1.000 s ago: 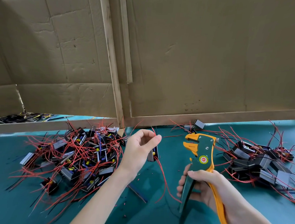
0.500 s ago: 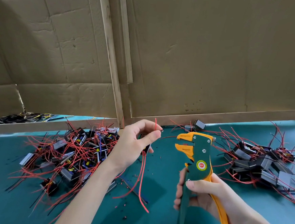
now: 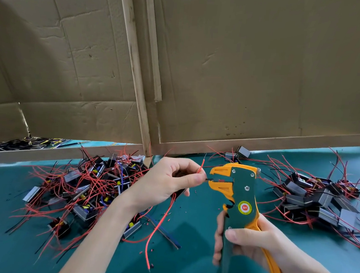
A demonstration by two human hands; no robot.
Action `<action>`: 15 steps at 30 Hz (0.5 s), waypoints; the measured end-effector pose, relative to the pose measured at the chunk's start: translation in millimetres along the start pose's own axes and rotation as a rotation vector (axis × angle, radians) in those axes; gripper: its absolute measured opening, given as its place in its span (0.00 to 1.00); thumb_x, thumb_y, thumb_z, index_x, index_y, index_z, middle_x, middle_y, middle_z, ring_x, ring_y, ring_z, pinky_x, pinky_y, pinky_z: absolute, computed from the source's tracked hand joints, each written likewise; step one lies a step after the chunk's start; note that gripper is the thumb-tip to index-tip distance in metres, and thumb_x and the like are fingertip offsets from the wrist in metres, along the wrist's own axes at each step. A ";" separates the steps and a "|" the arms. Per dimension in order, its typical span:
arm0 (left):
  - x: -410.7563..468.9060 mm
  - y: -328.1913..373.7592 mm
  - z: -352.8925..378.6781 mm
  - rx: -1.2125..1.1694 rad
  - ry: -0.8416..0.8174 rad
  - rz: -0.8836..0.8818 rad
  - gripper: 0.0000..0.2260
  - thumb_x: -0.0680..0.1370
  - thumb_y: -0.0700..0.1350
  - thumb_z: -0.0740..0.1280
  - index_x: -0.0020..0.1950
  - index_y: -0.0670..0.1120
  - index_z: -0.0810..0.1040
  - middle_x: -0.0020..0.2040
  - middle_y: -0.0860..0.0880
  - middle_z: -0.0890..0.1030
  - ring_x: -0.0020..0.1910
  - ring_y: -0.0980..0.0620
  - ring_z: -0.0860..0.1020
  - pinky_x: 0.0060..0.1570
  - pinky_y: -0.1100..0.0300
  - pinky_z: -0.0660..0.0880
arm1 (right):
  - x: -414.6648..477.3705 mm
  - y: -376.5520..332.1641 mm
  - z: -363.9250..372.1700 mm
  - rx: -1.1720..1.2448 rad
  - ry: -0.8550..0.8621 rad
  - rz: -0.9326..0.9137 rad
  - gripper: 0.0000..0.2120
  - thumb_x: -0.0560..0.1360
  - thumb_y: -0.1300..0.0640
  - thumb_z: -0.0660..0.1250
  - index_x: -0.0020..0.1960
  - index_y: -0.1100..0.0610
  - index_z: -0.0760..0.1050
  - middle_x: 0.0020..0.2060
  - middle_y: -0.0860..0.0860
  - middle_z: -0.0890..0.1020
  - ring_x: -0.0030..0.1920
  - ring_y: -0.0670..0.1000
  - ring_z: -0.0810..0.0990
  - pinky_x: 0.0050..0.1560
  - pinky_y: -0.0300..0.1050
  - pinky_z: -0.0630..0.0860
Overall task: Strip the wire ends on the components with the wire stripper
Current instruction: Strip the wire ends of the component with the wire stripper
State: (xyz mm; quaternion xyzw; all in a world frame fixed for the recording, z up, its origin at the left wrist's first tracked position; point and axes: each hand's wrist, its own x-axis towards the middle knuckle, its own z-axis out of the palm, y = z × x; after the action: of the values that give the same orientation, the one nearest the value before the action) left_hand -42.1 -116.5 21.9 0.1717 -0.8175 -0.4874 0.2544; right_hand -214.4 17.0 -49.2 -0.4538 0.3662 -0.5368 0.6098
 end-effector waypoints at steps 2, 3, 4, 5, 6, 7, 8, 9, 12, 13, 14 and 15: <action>-0.5 1.1 0.1 0.004 -0.017 -0.008 0.04 0.73 0.51 0.69 0.40 0.53 0.81 0.34 0.56 0.77 0.32 0.56 0.75 0.38 0.67 0.71 | -0.9 -0.1 0.0 -0.017 -0.002 -0.001 0.10 0.66 0.59 0.75 0.44 0.62 0.80 0.38 0.66 0.80 0.38 0.63 0.81 0.45 0.59 0.79; -0.6 1.3 -0.3 0.006 -0.020 -0.014 0.04 0.73 0.51 0.69 0.40 0.54 0.81 0.34 0.56 0.77 0.32 0.55 0.75 0.38 0.67 0.71 | -1.0 -0.2 0.0 -0.023 -0.003 -0.001 0.10 0.66 0.59 0.76 0.44 0.62 0.80 0.37 0.66 0.80 0.38 0.63 0.81 0.45 0.59 0.79; -0.5 1.2 -0.5 0.010 -0.022 -0.022 0.04 0.73 0.52 0.69 0.39 0.54 0.81 0.33 0.55 0.77 0.32 0.55 0.75 0.38 0.66 0.71 | -1.0 -0.3 -0.2 -0.027 -0.004 0.000 0.11 0.65 0.58 0.77 0.44 0.62 0.80 0.37 0.65 0.80 0.38 0.63 0.81 0.45 0.59 0.79; -0.5 1.1 -0.7 0.014 -0.024 -0.029 0.04 0.73 0.52 0.69 0.40 0.54 0.81 0.33 0.55 0.77 0.31 0.56 0.74 0.37 0.67 0.70 | -1.2 -0.6 -0.3 -0.032 -0.005 0.000 0.13 0.65 0.57 0.78 0.44 0.62 0.80 0.37 0.65 0.80 0.38 0.63 0.81 0.44 0.59 0.79; -0.5 1.2 -0.7 0.019 -0.026 -0.036 0.04 0.73 0.52 0.69 0.40 0.54 0.81 0.32 0.55 0.76 0.31 0.56 0.74 0.36 0.67 0.70 | -1.4 -0.7 -0.4 -0.039 -0.007 0.000 0.14 0.64 0.56 0.79 0.44 0.61 0.80 0.37 0.65 0.80 0.38 0.63 0.81 0.44 0.59 0.79; -0.4 1.4 -0.8 0.025 -0.028 -0.042 0.05 0.73 0.53 0.69 0.40 0.53 0.81 0.31 0.55 0.76 0.31 0.56 0.74 0.36 0.67 0.69 | -1.6 -0.6 -0.3 -0.048 -0.010 -0.001 0.15 0.64 0.55 0.80 0.44 0.61 0.80 0.37 0.65 0.80 0.38 0.63 0.81 0.44 0.59 0.78; -0.7 1.5 -0.7 0.030 -0.031 -0.047 0.06 0.73 0.53 0.69 0.41 0.52 0.81 0.30 0.55 0.76 0.31 0.56 0.74 0.35 0.67 0.69 | -1.9 -0.8 -0.3 -0.060 -0.013 -0.003 0.15 0.65 0.55 0.80 0.44 0.61 0.80 0.37 0.65 0.80 0.38 0.63 0.81 0.45 0.59 0.78; -0.7 1.7 -0.8 0.034 -0.035 -0.050 0.07 0.73 0.53 0.69 0.41 0.51 0.81 0.30 0.55 0.76 0.31 0.57 0.73 0.35 0.67 0.69 | -2.5 -1.2 -0.5 -0.071 -0.013 -0.003 0.15 0.65 0.54 0.80 0.44 0.61 0.80 0.37 0.65 0.80 0.38 0.63 0.81 0.45 0.59 0.78; -1.2 2.6 -1.1 0.048 -0.049 -0.056 0.08 0.73 0.53 0.69 0.42 0.49 0.81 0.29 0.56 0.75 0.30 0.57 0.73 0.35 0.67 0.68 | -4.0 -3.7 -1.2 -0.113 -0.004 0.001 0.15 0.66 0.53 0.79 0.43 0.61 0.79 0.37 0.64 0.80 0.38 0.63 0.81 0.45 0.57 0.78; -1.4 3.0 -1.4 0.051 -0.053 -0.058 0.09 0.73 0.53 0.69 0.42 0.48 0.81 0.29 0.56 0.75 0.30 0.57 0.72 0.35 0.67 0.68 | -4.9 -5.0 -0.8 -0.131 -0.001 0.005 0.14 0.66 0.52 0.79 0.43 0.60 0.79 0.37 0.64 0.80 0.38 0.63 0.81 0.44 0.56 0.79; -1.5 3.3 -1.6 0.051 -0.057 -0.060 0.10 0.72 0.53 0.69 0.43 0.48 0.81 0.29 0.56 0.75 0.30 0.57 0.72 0.35 0.66 0.68 | -5.6 -6.0 0.0 -0.144 0.004 0.010 0.14 0.66 0.52 0.79 0.43 0.59 0.79 0.36 0.63 0.80 0.37 0.62 0.81 0.43 0.55 0.79; -1.7 3.7 -2.0 0.050 -0.060 -0.060 0.10 0.72 0.53 0.69 0.43 0.47 0.81 0.29 0.56 0.75 0.30 0.57 0.72 0.35 0.65 0.68 | -6.4 -6.6 0.8 -0.146 0.015 0.014 0.14 0.66 0.51 0.79 0.42 0.58 0.79 0.35 0.63 0.80 0.36 0.62 0.81 0.41 0.53 0.78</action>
State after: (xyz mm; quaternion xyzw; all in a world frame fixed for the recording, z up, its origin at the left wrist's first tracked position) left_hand -39.6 -115.3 25.5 0.1877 -0.8311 -0.4793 0.2105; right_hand -216.8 23.4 -42.9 -0.4903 0.4124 -0.5078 0.5759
